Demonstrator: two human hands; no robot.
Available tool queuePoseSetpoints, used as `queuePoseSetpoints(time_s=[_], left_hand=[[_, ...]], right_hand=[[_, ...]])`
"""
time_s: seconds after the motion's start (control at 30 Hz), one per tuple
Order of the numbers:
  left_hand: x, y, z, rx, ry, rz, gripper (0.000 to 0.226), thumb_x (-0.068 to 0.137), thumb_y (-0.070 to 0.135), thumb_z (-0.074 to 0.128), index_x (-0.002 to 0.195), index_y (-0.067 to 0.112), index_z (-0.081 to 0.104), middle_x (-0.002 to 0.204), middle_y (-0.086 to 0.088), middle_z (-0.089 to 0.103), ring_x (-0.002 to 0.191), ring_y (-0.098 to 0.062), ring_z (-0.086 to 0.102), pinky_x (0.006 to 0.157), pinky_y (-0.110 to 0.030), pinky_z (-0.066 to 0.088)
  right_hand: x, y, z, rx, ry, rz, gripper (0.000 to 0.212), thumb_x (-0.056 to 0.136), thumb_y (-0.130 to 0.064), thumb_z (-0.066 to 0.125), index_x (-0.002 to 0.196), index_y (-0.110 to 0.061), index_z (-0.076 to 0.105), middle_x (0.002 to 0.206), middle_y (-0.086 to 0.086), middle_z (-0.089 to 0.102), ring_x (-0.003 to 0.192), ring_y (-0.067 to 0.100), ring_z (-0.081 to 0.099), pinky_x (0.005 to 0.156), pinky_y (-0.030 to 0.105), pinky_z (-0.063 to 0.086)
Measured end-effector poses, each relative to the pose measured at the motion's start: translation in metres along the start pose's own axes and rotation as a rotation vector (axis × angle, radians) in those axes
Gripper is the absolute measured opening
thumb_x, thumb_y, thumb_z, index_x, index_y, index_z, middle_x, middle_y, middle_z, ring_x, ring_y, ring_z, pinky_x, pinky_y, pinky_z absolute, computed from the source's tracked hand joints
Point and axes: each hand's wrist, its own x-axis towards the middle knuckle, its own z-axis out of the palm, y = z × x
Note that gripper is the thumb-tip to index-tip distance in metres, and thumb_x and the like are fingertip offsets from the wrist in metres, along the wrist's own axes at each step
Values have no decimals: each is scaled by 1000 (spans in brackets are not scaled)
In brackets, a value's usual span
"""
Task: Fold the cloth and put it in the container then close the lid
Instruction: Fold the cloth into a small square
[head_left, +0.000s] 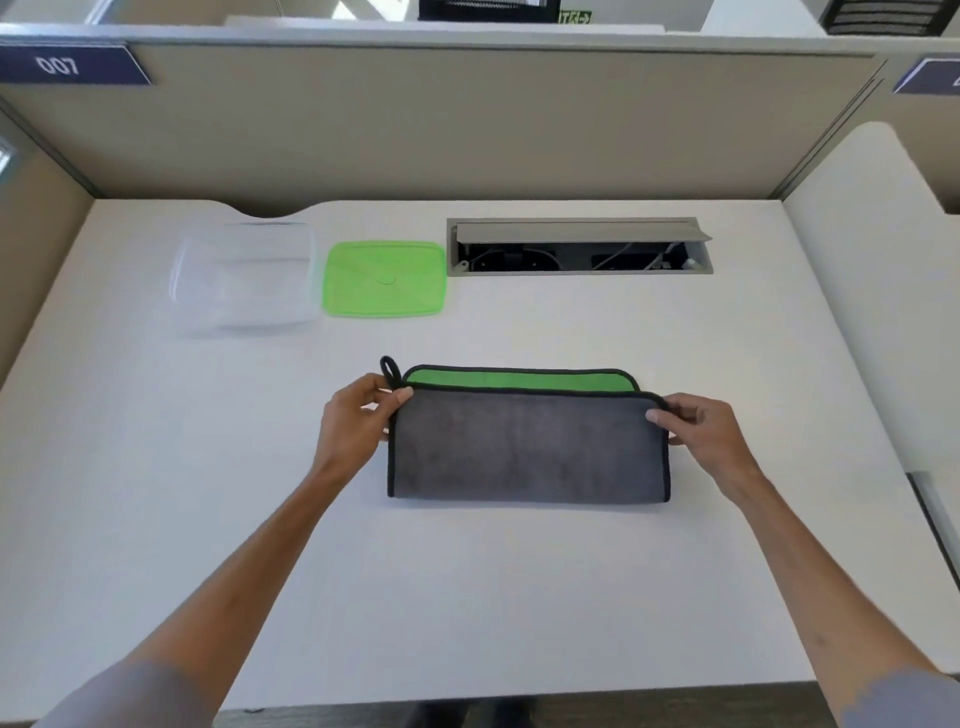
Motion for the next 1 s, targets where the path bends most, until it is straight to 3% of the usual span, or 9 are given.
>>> queuePoseSetpoints(time_s=[0.1,0.27,0.37,0.47,0.53,0.7,0.83,1.0], left_hand=[[23,0,6,26,-4,-4,24,101,37,82,104,14,77,96,-10,84,83,-35,82,65,-44,70],[50,-6,13,66,9,-61,26,100,40,82,106,15,79,94,-7,84,72,-23,75,66,-47,71],[58,-12,16,74,6,-98,27,98,43,83,106,17,79,95,-7,84,74,-28,75,70,-53,71],[62,-14,18,94,16,-105,29,98,46,83,105,18,79,95,-6,84,85,-40,79,70,-54,71],[64,-18,20,111,30,-110,30,98,48,82,105,20,79,95,-3,84,89,-39,80,70,-53,71],[71,-30,23,189,71,-100,40,91,73,73,101,34,74,93,8,84,96,-28,79,86,-56,67],[67,-23,30,288,109,-31,33,103,57,70,107,24,74,99,2,82,104,-26,74,86,-41,54],[59,-16,34,381,178,9,33,108,56,63,117,25,71,112,4,80,99,-27,75,80,-40,51]], right_hand=[[20,-2,7,7,7,19,4,99,-13,79,98,-14,83,90,0,81,81,12,70,81,41,57],[45,2,15,7,40,52,2,95,-16,83,95,-17,84,89,1,76,82,18,65,76,42,53],[53,3,19,-7,72,71,0,93,-17,84,93,-17,84,88,1,75,82,19,62,72,38,49],[55,3,23,-16,113,86,5,93,-18,85,94,-14,83,93,16,77,80,19,61,66,34,47],[56,3,25,-25,133,89,5,93,-18,85,92,-14,83,96,17,78,77,18,60,65,32,47],[58,5,30,-46,179,80,7,93,-18,86,91,-12,82,87,2,76,74,17,60,71,33,48],[61,12,37,-133,251,95,8,91,-26,86,89,-20,81,89,1,79,78,20,67,80,42,57],[54,12,49,-267,371,100,15,93,-33,83,103,-27,73,105,-7,74,96,27,73,84,47,60]])
